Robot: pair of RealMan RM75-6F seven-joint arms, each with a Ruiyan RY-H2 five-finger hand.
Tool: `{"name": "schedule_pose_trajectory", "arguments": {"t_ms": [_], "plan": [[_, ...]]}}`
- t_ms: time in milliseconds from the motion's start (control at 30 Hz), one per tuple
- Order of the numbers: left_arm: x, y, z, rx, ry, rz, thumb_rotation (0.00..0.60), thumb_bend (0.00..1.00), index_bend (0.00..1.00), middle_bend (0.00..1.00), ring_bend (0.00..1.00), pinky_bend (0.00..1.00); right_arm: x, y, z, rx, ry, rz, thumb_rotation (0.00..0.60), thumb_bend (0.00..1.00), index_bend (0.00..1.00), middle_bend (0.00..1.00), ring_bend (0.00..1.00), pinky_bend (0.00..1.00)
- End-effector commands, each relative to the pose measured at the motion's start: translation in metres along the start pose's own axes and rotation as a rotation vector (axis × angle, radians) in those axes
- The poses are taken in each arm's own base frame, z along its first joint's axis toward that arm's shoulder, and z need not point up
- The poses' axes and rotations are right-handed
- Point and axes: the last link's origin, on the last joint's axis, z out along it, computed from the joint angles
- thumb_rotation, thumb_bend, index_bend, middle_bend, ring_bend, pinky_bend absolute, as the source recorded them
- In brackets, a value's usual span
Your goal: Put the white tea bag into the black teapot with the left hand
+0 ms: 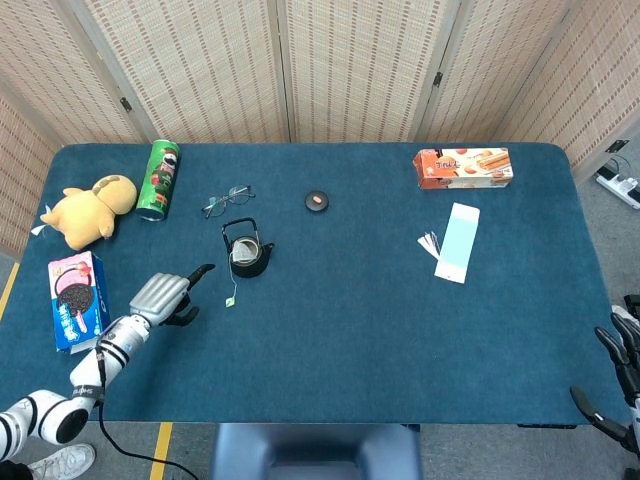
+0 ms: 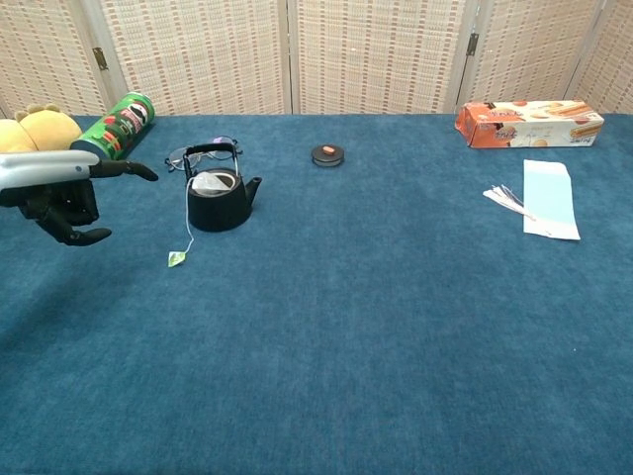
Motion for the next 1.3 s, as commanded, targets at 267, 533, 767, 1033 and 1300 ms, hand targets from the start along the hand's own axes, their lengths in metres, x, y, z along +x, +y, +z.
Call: {"name": "schedule_pose_trajectory", "arguments": {"t_ms": [267,533,767,1033,1300], "plan": [[0.044,0.038,0.044,-0.003,-0.030,0.063,0.600,0.47,0.08,1.00,1.00,1.00,0.000,0.003,0.005,-0.020,-0.002,0.000,0.600,0.32,0.00,0.00,0.00,0.00],[0.032,0.044,0.059,-0.004,-0.059,0.100,0.600,0.47,0.12,1.00,1.00,1.00,0.002,0.006,0.005,-0.034,0.008,0.005,0.600,0.32,0.00,0.00,0.00,0.00],[0.025,0.034,0.066,0.025,-0.071,0.120,0.600,0.47,0.17,1.00,1.00,1.00,0.002,0.007,0.006,-0.038,0.006,0.005,0.600,0.32,0.00,0.00,0.00,0.00],[0.007,0.034,0.069,0.018,-0.105,0.125,0.600,0.47,0.20,1.00,1.00,1.00,0.001,0.006,0.007,-0.041,0.002,0.003,0.600,0.32,0.00,0.00,0.00,0.00],[-0.005,0.038,0.080,-0.006,-0.126,0.120,0.600,0.47,0.19,1.00,1.00,1.00,0.002,0.008,0.007,-0.047,0.009,0.003,0.600,0.32,0.00,0.00,0.00,0.00]]}}
